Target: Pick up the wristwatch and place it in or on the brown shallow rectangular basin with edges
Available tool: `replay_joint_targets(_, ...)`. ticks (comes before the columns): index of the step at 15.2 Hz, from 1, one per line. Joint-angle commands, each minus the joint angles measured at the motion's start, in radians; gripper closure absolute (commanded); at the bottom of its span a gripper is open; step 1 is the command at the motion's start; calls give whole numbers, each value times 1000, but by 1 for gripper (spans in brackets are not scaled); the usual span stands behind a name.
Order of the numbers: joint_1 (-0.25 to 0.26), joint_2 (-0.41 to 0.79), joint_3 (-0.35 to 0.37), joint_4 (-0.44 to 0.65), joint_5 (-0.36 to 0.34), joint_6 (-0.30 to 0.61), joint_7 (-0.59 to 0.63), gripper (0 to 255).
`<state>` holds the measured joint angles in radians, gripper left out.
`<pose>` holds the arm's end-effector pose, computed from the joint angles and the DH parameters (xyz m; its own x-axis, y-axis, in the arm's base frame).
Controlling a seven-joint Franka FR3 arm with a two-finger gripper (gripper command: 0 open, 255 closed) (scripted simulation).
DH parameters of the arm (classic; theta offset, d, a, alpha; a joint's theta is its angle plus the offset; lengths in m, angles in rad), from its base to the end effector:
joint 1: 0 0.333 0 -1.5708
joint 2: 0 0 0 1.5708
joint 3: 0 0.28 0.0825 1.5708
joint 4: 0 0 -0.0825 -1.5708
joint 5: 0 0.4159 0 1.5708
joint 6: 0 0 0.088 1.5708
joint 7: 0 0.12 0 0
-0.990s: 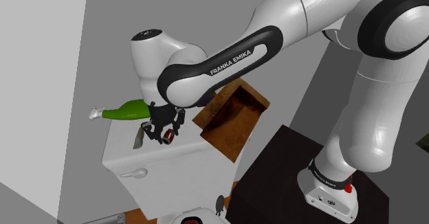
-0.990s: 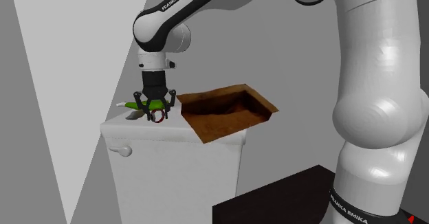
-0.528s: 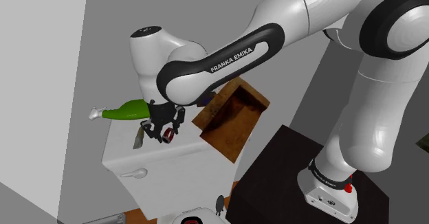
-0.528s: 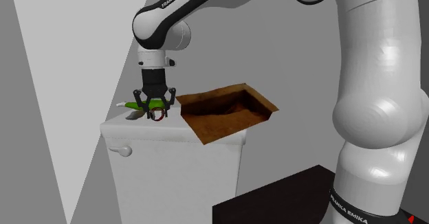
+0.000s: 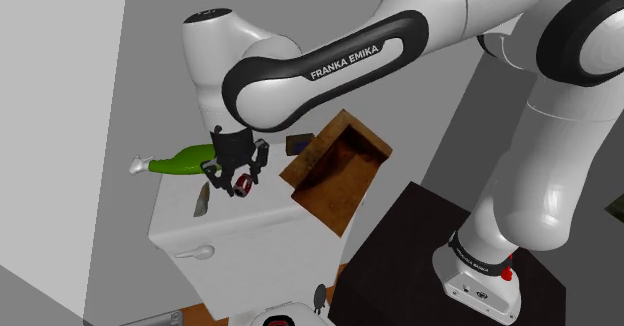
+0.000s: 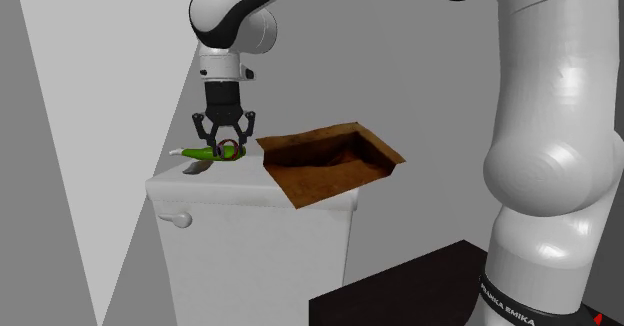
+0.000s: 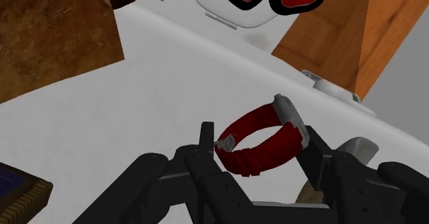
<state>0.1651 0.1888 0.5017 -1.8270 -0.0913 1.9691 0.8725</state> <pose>0.5016 0.3747 0.3778 0.9844 -0.1750 -0.0196 -0.1747 -0.9845 0.0124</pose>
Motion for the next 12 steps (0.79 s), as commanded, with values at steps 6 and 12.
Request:
replay_joint_targets(6,-1,-17,3,75,11,-89,-8,255)
replay_joint_targets(12,0,-26,5,144,17,-167,-13,255)
